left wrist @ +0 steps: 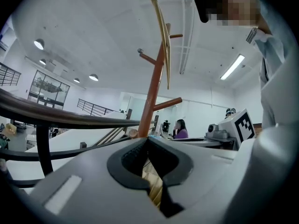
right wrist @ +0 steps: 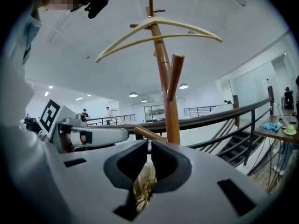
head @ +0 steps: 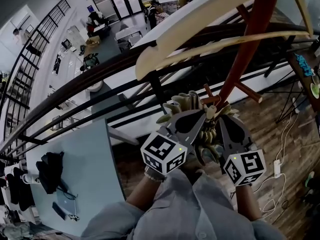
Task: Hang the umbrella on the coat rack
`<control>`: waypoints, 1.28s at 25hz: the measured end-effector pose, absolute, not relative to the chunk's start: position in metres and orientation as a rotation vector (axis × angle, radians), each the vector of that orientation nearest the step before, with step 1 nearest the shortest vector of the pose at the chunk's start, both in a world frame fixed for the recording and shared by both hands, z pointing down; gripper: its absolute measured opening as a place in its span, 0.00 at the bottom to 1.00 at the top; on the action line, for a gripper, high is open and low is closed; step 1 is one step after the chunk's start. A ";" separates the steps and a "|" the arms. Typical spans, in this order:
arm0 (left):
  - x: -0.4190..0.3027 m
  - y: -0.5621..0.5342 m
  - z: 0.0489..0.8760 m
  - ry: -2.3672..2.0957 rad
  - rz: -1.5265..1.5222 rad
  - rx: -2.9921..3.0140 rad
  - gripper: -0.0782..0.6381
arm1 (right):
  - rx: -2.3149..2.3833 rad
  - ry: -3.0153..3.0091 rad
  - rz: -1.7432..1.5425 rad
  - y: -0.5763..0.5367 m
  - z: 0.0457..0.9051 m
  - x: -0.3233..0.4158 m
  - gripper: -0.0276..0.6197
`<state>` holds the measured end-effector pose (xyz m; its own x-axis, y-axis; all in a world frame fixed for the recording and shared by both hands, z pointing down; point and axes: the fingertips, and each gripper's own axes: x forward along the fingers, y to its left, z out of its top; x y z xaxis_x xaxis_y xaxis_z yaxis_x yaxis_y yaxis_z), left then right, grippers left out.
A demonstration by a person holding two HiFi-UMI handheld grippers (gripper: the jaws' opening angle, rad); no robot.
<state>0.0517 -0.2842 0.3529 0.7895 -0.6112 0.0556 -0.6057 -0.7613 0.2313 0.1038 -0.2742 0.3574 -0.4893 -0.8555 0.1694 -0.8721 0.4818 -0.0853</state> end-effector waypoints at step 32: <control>0.045 -0.259 0.348 -0.926 0.018 2.733 0.12 | 1.482 -2.613 0.174 -0.258 0.342 0.093 0.05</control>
<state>0.0451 -0.2589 0.3484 0.7973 -0.5964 0.0933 -0.5996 -0.7647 0.2362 0.0926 -0.2575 0.3419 -0.5080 -0.8441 0.1715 -0.8594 0.5101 -0.0349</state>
